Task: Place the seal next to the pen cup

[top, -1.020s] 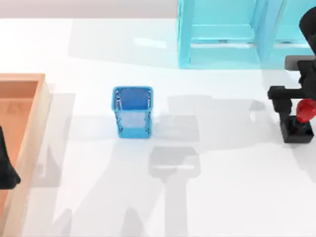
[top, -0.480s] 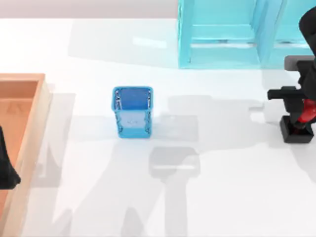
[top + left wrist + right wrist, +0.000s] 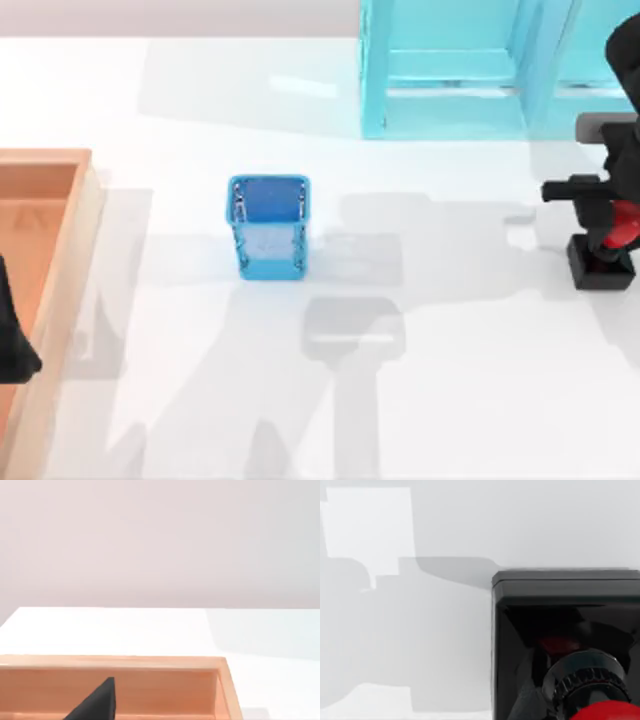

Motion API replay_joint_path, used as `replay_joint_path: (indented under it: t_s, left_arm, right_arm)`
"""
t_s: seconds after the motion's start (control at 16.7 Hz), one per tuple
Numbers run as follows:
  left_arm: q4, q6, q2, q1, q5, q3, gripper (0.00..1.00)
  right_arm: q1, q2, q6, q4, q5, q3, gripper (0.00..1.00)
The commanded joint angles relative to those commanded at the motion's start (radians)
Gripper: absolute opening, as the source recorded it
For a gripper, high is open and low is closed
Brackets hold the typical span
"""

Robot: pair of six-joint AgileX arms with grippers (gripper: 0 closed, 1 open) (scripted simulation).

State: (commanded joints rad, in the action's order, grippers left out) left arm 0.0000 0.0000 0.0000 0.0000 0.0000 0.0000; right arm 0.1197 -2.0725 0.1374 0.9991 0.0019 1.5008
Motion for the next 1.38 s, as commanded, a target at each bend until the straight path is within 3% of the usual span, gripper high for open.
replay_joint_path:
  t_s: [0.36,0.96,1.38]
  left_arm:
    - [0.0,0.0,0.0,0.0,0.0,0.0,1.0]
    - [0.0,0.0,0.0,0.0,0.0,0.0,1.0]
    - [0.0,0.0,0.0,0.0,0.0,0.0,1.0]
  right_arm:
    - [0.046,-0.039,0.049,0.103,0.001,0.115,0.0]
    - [0.281,-0.188,0.287,0.615,0.002,0.808,0.0]
    - [0.313,-0.196,0.324,0.682,0.001,0.884,0.0]
